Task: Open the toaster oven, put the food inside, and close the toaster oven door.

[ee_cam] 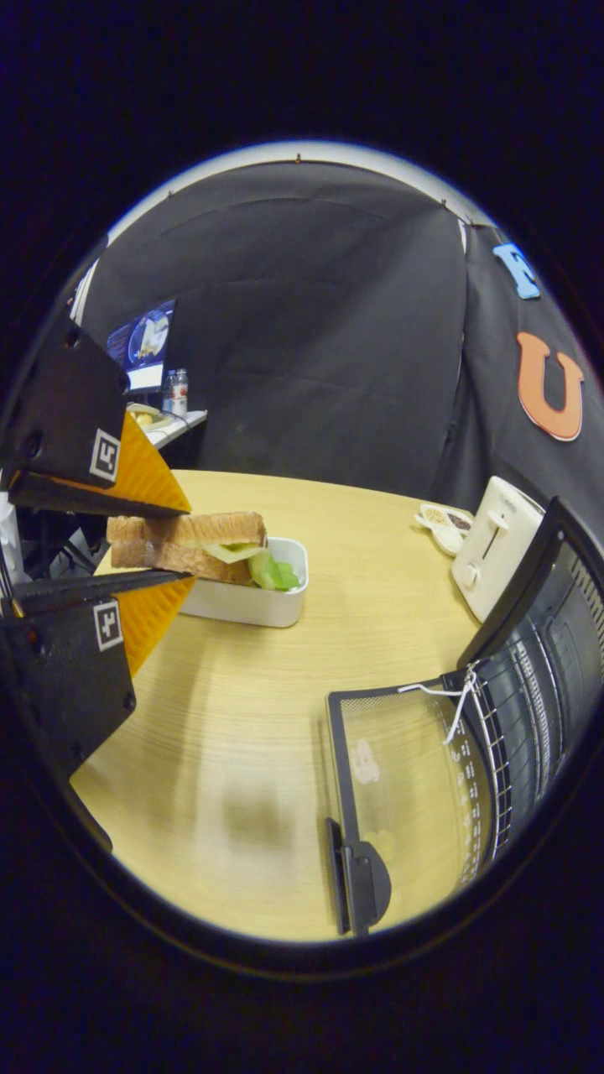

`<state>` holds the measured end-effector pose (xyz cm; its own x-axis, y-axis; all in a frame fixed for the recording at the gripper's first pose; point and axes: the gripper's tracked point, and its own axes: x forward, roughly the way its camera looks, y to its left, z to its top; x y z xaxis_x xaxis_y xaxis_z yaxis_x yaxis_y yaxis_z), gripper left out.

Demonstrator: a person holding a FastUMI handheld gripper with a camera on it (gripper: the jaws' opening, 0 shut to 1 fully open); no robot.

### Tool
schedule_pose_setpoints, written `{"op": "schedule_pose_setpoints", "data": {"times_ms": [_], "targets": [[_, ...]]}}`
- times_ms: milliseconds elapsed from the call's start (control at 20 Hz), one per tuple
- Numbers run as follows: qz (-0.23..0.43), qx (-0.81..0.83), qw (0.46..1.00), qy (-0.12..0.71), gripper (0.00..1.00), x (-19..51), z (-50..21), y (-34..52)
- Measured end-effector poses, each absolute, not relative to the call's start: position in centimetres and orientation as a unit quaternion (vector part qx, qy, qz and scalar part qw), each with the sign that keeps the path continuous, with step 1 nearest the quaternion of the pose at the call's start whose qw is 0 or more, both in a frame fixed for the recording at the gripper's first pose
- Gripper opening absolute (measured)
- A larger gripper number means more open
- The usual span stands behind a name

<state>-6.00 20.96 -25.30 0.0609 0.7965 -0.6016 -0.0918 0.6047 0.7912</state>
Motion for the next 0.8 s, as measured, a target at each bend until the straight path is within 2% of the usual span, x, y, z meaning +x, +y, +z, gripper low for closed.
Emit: {"op": "schedule_pose_setpoints", "data": {"times_ms": [450, 800], "targets": [[0.374, 0.398, 0.663, 0.511, 0.38, -4.1, -18.4, 19.5], [0.323, 0.424, 0.72, 0.446, 0.38, 0.4, -18.9, 14.1]]}}
